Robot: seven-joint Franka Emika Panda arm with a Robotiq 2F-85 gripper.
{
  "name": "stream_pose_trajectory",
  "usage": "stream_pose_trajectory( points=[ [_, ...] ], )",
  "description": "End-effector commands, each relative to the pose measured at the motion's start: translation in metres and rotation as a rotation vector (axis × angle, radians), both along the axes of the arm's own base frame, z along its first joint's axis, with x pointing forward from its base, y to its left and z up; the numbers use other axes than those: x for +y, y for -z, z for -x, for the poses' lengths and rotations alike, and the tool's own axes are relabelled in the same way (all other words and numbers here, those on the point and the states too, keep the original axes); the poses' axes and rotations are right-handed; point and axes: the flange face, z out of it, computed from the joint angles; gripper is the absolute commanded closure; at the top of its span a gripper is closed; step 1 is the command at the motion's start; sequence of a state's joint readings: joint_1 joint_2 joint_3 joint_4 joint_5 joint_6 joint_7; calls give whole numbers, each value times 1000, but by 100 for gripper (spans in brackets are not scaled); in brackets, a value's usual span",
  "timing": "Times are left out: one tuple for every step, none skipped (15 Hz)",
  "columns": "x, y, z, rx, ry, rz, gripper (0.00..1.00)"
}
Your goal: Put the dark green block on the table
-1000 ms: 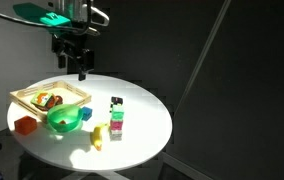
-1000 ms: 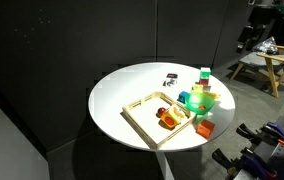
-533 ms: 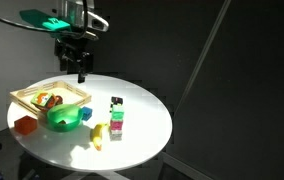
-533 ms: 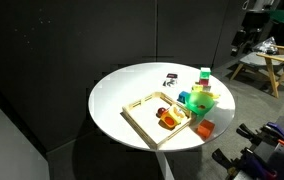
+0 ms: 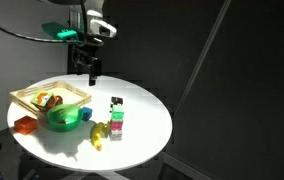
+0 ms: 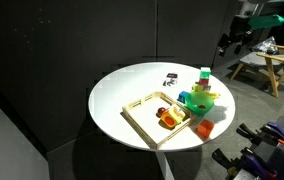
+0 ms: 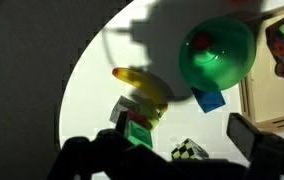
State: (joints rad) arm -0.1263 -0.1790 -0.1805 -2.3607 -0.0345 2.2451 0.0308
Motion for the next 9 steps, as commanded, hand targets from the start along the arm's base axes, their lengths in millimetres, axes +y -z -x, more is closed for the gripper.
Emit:
stream_pose_trajectory(
  points=[
    [-12,5,-23,-6,124,52,0],
    [-15,8,-27,-6,155,59,0],
    [-18,11,-31,-1,192,63,0],
    [-20,13,-34,4,222,63,0],
    [-23,16,-38,10,253,59,0],
    [-25,18,-42,12,276,53,0],
    [-28,20,-46,15,300,47,0],
    [-30,23,-49,16,318,43,0],
    [-33,25,-54,17,337,36,0]
  ],
)
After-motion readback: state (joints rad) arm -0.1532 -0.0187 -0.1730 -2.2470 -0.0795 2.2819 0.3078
